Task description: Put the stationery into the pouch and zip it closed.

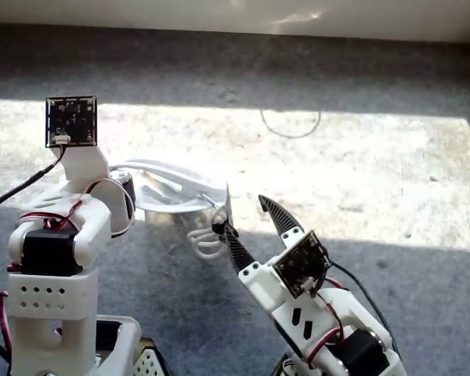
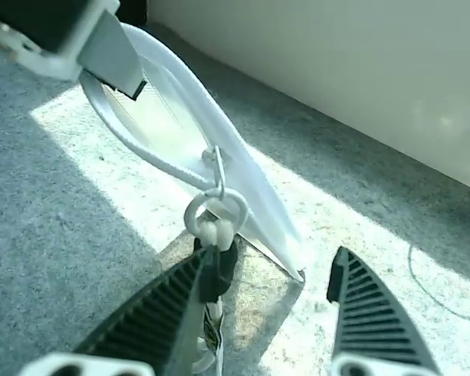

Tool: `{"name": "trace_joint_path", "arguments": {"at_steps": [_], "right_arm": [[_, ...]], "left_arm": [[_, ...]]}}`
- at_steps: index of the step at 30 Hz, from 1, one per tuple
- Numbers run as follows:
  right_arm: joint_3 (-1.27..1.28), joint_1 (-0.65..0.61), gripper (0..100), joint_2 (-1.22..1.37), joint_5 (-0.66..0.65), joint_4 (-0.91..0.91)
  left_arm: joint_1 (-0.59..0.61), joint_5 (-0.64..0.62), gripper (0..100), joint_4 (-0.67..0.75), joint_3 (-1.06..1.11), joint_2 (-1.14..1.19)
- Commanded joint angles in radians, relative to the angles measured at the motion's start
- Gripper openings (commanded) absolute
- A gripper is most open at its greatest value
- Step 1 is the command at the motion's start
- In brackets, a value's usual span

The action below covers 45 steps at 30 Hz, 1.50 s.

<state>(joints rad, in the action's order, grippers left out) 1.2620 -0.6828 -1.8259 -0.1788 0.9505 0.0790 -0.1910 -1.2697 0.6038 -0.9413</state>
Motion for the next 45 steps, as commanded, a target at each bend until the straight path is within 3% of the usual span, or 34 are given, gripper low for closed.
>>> {"name": "trace_joint_path", "arguments": {"at_steps": [1,9,20,45], "right_arm": [[0.001,0.008,22.0,-0.013,-0.005,0.015],[0.070,-0.120,22.0,-0.012,-0.006,-0.007],[0.295,-0.136,22.0,-0.012,-0.009,-0.340],[0.274,-0.079,22.0,-0.013,-0.005,-0.344]], "left_arm": [[0.015,-0.008,1,0.015,-0.008,-0.013],[0.015,-0.008,1,0.015,-0.008,-0.016],[0.015,-0.008,1,0.015,-0.008,-0.016],[0.015,-0.006,1,0.017,-0.007,-0.013]]}}
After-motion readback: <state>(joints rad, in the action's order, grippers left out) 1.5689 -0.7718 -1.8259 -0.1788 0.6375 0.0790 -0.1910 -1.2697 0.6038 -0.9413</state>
